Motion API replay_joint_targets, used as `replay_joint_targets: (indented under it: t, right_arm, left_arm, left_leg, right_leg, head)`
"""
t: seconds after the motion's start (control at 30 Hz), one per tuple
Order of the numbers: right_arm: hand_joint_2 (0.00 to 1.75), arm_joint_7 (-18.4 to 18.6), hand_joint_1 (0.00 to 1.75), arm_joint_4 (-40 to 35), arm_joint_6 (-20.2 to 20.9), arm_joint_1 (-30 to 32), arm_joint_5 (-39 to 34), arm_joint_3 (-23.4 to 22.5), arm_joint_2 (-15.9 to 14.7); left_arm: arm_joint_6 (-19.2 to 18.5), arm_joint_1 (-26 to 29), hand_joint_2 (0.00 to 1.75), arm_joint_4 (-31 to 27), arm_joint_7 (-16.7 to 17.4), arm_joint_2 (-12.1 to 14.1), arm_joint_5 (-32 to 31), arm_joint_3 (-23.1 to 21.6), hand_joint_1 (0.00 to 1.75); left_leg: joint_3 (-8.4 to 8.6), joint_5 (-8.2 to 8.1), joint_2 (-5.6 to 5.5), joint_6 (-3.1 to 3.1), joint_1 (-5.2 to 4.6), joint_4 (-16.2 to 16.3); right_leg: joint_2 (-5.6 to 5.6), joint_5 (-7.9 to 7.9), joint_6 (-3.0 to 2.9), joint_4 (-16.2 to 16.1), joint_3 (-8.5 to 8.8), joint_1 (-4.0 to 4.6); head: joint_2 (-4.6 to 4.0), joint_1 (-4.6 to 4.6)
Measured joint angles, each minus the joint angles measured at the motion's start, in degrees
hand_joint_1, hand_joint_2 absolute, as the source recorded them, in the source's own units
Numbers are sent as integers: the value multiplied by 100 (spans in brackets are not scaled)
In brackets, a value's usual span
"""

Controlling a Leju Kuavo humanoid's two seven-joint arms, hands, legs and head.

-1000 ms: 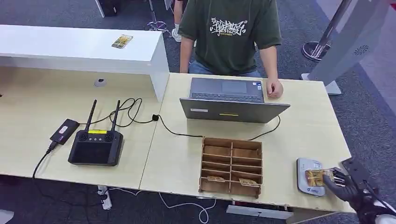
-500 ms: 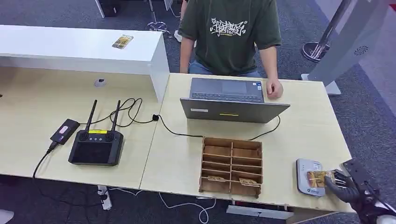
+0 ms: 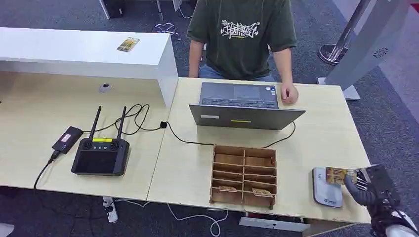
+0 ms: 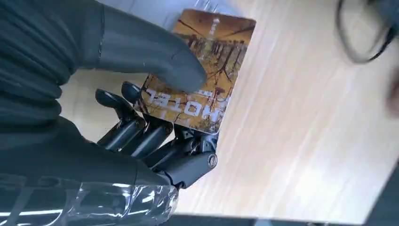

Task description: Pass the card to the sensor for recognition and then transmit it.

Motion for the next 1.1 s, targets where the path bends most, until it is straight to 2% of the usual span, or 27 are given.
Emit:
replay_joint_targets:
  t: [0.13, 0.3, 0.37, 0.43, 0.5, 0.57, 0.73, 0.8, 0.9, 1.0, 1.1]
  right_arm:
    - [175, -50, 175, -499, -116, 29, 41, -212, 345]
    - [175, -138, 175, -885, -210, 96, 201, -319, 570]
    - [175, -168, 175, -983, -372, 102, 422, -319, 618]
    - [175, -199, 175, -1082, -713, 118, 853, -317, 669]
    - [175, -194, 175, -1178, -1247, 137, 1530, -312, 719]
    - [175, -74, 175, -1285, -2236, 179, 3002, -295, 793]
    - [175, 469, 175, -1560, -3841, 398, 6593, -293, 1040]
    - [175, 609, 175, -1649, -4008, 480, 7373, -312, 1118]
    - [175, 783, 175, -1864, -4043, 574, 8591, -424, 1259]
    - [175, 1012, 175, -2002, -4054, 595, 9064, -457, 1342]
    - [175, 1274, 175, -2093, -4059, 600, 9171, -457, 1342]
  left_arm:
    - [37, 5, 0, 0, -44, -28, 2, 0, 0]
    - [44, 3, 0, 0, -52, -33, 4, 0, 0]
    - [48, 2, 0, 0, -52, -37, 4, 0, 0]
    - [48, 2, 0, 0, -55, -46, 4, 0, 0]
    - [55, 2, 0, 0, -66, -63, 4, 0, 0]
    - [66, -1, 0, 0, -70, -81, 4, 0, 0]
    - [92, -12, 0, 0, -48, -111, 0, -2, 0]
    - [96, -19, 0, 0, -39, -116, 0, -2, 0]
    - [101, -21, 0, 0, -35, -116, -2, -11, 0]
    - [103, -24, 0, 0, -15, -116, -2, -26, 0]
    - [107, -33, 0, 0, 18, -116, -2, -52, 0]
  left_leg:
    - [-2, 2, -5, -3, 1, -1]
    - [-5, 1, -4, -3, 0, -1]
    - [-5, 0, -4, -1, 0, -1]
    - [-5, 0, -4, 0, -1, -1]
    - [-5, 0, -4, 0, -2, -1]
    - [-5, 0, -5, 0, -2, -1]
    - [-3, 0, -6, -1, 0, -1]
    - [-4, -1, -6, -1, 0, -2]
    - [-5, -1, -5, -1, 0, -3]
    - [-4, -1, -3, -1, 0, -3]
    - [-4, 0, -3, -1, -2, -2]
  right_leg:
    - [-2, -2, -3, 2, -1, 1]
    - [-2, -4, -2, 1, -2, 0]
    - [-2, -4, -2, 0, -1, 0]
    - [-3, -4, -2, 0, -1, -1]
    - [-3, -4, -1, -1, -1, -2]
    - [-4, -4, -2, -1, -1, -2]
    - [-4, -5, -2, 0, -2, 1]
    - [-2, -6, -3, 0, -2, 0]
    - [-2, -7, -4, 0, -3, 0]
    - [-2, -7, -4, 0, -2, 0]
    - [-2, -6, -3, -1, -1, -2]
  head:
    - [0, 0]
    - [0, 0]
    - [0, 0]
    - [0, 0]
    - [0, 0]
    - [0, 0]
    - [0, -2]
    - [0, -2]
    - [0, 0]
    - [0, 0]
    - [0, 0]
